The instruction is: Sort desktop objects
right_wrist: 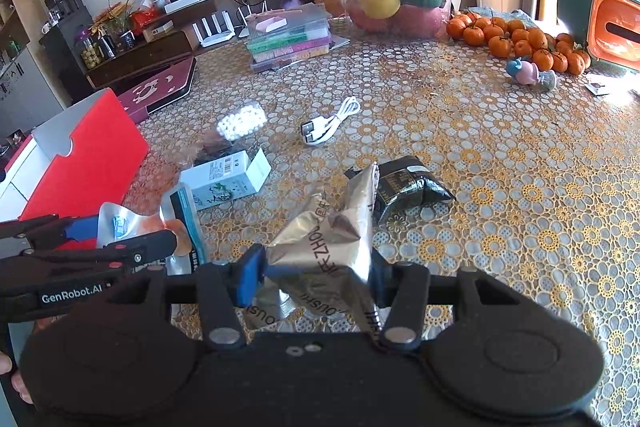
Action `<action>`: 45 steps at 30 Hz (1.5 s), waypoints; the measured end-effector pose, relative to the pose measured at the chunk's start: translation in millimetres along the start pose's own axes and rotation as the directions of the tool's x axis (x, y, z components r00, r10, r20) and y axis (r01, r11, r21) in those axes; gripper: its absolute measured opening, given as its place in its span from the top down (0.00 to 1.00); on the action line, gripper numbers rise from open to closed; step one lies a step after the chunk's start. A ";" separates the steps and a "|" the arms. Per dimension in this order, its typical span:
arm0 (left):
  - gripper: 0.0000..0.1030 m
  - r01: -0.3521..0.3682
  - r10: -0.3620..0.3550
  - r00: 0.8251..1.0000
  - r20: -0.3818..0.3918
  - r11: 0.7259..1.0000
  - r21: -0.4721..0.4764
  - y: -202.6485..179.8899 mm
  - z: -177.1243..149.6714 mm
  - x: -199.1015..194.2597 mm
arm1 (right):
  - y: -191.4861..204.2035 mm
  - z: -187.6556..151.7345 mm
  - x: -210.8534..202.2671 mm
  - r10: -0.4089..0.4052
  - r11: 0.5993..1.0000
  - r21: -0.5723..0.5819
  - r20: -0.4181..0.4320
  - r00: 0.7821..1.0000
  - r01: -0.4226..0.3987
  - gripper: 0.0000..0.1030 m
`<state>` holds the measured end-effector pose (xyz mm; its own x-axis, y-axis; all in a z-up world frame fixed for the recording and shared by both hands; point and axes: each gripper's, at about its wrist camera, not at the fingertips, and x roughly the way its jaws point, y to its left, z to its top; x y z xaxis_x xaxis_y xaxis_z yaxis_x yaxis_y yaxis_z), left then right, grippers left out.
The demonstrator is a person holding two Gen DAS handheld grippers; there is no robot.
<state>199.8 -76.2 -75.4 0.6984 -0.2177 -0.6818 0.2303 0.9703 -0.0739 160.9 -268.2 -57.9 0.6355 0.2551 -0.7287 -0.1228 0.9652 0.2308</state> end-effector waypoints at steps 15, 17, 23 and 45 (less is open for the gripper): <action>0.32 0.012 -0.011 0.999 0.047 1.000 -0.025 11.9 5.6 -56.2 | 34.0 0.2 -44.9 0.008 0.998 -0.060 0.062 0.998 -0.004 0.50; 0.32 0.009 -0.008 0.998 0.056 0.999 -0.032 16.4 5.7 -65.1 | 41.4 0.2 -50.3 0.016 0.997 -0.071 0.066 0.998 -0.011 0.50; 0.32 -0.004 0.007 0.997 0.073 0.999 -0.039 31.1 5.1 -94.4 | 70.1 0.7 -64.5 0.045 0.992 -0.124 0.083 0.996 -0.034 0.50; 0.32 -0.094 0.104 0.988 0.113 0.991 -0.096 116.1 10.6 -157.3 | 168.9 25.7 -75.3 0.148 0.961 -0.254 0.129 0.981 -0.112 0.50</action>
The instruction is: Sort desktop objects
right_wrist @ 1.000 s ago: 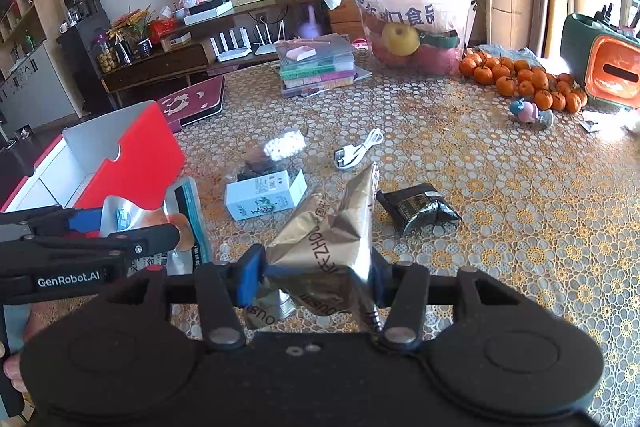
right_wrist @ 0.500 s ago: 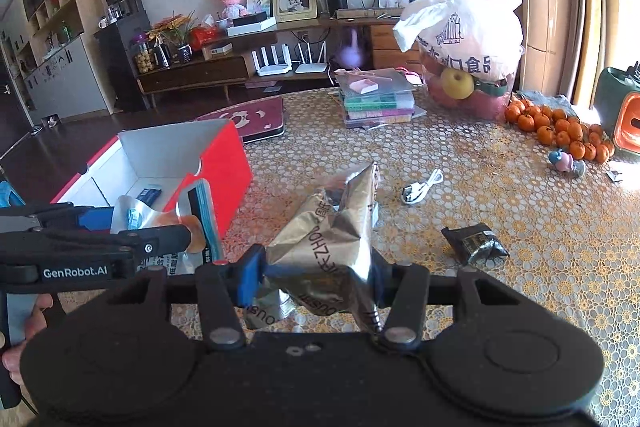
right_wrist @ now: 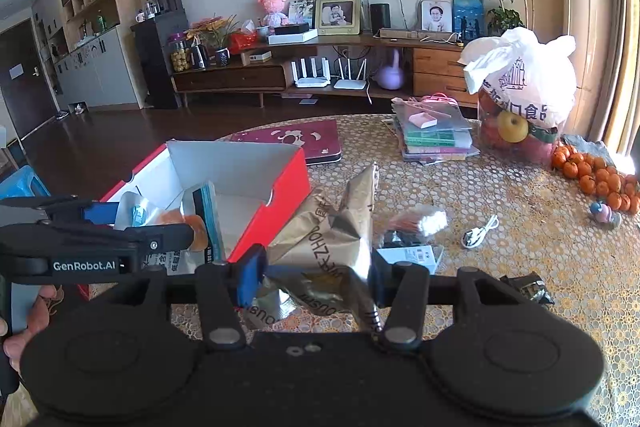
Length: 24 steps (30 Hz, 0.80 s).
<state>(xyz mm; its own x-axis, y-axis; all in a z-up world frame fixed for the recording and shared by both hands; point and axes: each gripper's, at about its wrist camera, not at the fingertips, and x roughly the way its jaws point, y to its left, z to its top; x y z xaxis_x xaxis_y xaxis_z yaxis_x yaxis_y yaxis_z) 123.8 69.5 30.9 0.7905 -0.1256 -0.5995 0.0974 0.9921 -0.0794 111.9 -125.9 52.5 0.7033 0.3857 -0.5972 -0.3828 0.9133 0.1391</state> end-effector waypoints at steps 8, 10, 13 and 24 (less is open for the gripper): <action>0.32 -0.038 0.039 0.999 0.013 0.999 -0.018 29.9 4.8 -4.0 | 27.7 11.2 19.7 0.042 0.998 -0.038 -0.008 0.999 -0.042 0.50; 0.32 -0.050 0.050 0.999 0.012 0.999 -0.021 36.8 5.1 -3.9 | 33.1 13.5 25.2 0.054 0.997 -0.045 -0.014 0.998 -0.055 0.50; 0.32 -0.066 0.066 0.998 0.006 0.997 -0.029 49.4 6.2 -2.3 | 40.3 16.8 33.9 0.076 0.996 -0.052 -0.025 0.997 -0.077 0.50; 0.32 -0.144 0.145 0.989 0.008 0.989 -0.020 93.6 24.1 12.2 | 63.4 37.2 70.8 0.120 0.987 -0.099 -0.060 0.991 -0.126 0.50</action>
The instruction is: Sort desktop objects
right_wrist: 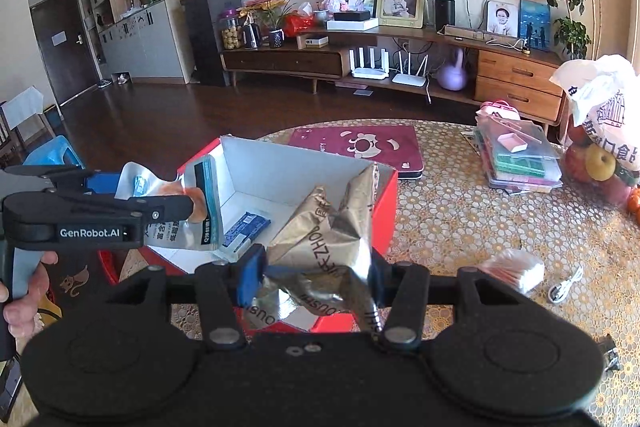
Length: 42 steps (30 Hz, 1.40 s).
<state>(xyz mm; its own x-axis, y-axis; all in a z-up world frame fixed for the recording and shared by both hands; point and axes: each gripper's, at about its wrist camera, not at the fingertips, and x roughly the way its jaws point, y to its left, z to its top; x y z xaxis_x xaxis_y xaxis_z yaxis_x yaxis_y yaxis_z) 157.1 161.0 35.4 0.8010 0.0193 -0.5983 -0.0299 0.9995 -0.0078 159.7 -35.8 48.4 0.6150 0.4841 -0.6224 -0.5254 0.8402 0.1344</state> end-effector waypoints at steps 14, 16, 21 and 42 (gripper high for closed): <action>0.32 -0.029 0.030 0.995 -0.091 0.999 0.014 25.3 17.1 63.5 | 21.1 17.1 46.4 0.056 0.997 -0.041 -0.055 0.997 -0.058 0.50; 0.32 -0.028 0.030 0.994 -0.105 0.999 0.018 25.5 18.4 72.2 | 22.9 18.1 55.0 0.057 0.997 -0.049 -0.065 0.996 -0.060 0.50; 0.32 -0.041 0.045 0.991 -0.122 0.998 0.041 23.8 22.8 90.4 | 27.2 16.6 75.4 0.054 0.996 -0.067 -0.107 0.993 -0.061 0.50; 0.31 -0.008 0.037 0.957 -0.289 0.995 0.100 12.6 24.9 169.8 | 32.9 21.1 143.4 0.033 0.988 -0.133 -0.311 0.950 -0.078 0.51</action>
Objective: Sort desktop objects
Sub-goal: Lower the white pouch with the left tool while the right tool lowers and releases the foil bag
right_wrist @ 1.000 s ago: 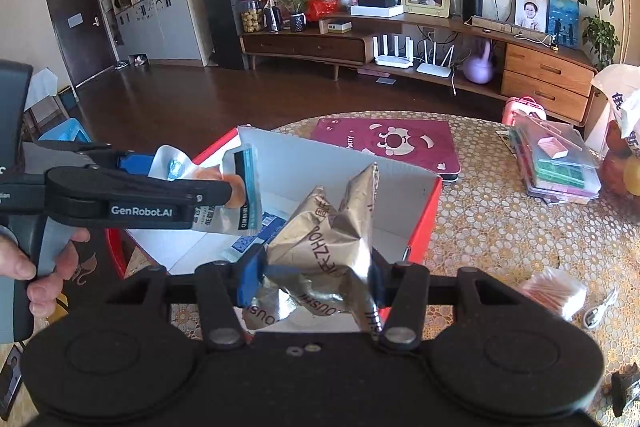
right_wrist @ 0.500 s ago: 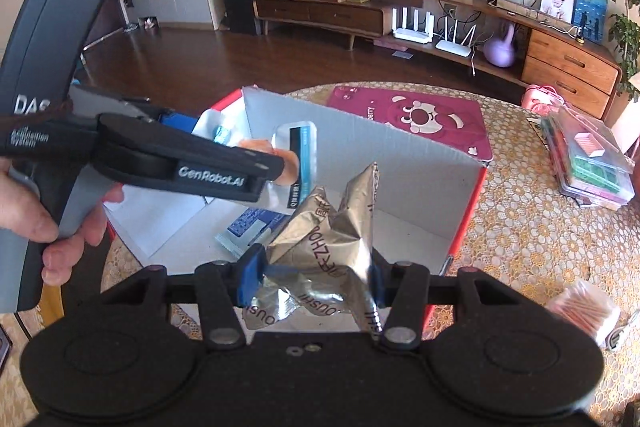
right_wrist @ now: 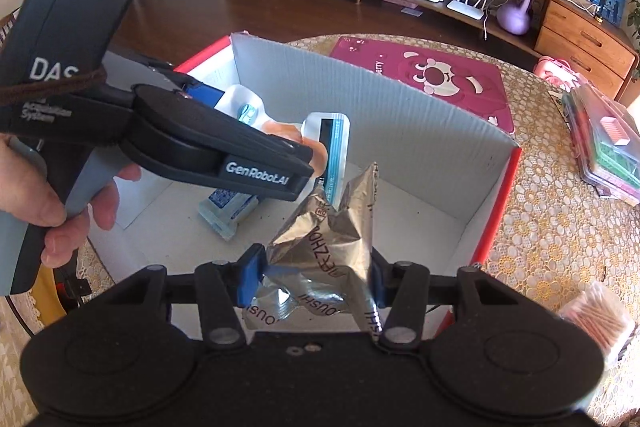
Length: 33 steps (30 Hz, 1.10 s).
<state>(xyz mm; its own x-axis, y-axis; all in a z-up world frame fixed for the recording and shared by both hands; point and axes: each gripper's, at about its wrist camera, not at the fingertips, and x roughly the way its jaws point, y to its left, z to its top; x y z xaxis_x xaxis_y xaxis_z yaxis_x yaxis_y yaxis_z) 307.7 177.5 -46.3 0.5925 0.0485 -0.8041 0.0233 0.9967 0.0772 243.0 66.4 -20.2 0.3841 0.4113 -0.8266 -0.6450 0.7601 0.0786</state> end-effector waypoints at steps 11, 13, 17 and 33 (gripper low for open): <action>0.31 -0.014 0.017 0.997 -0.078 0.999 0.043 -7.5 4.4 20.9 | 3.7 1.2 13.0 0.010 1.000 -0.021 -0.038 0.999 -0.010 0.50; 0.31 -0.010 0.015 0.995 -0.102 0.999 0.049 -8.4 5.6 24.8 | 4.6 1.5 14.6 0.002 1.000 -0.025 -0.044 0.999 -0.003 0.50; 0.31 -0.010 0.018 0.990 -0.137 0.998 0.056 -9.4 5.2 30.3 | 4.5 1.8 18.2 -0.003 1.000 -0.022 -0.047 0.999 0.002 0.50; 0.30 -0.001 0.015 0.960 -0.281 0.999 0.049 -9.0 0.9 50.7 | 3.0 5.0 29.3 0.003 1.000 -0.018 -0.080 0.997 -0.005 0.49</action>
<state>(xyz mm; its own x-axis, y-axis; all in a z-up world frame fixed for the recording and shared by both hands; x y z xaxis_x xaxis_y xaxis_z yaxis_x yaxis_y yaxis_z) 338.3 171.0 -87.2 0.3426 0.0795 -0.9361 0.0621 0.9923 0.1070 255.6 83.3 -41.4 0.3281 0.3723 -0.8682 -0.6585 0.7491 0.0723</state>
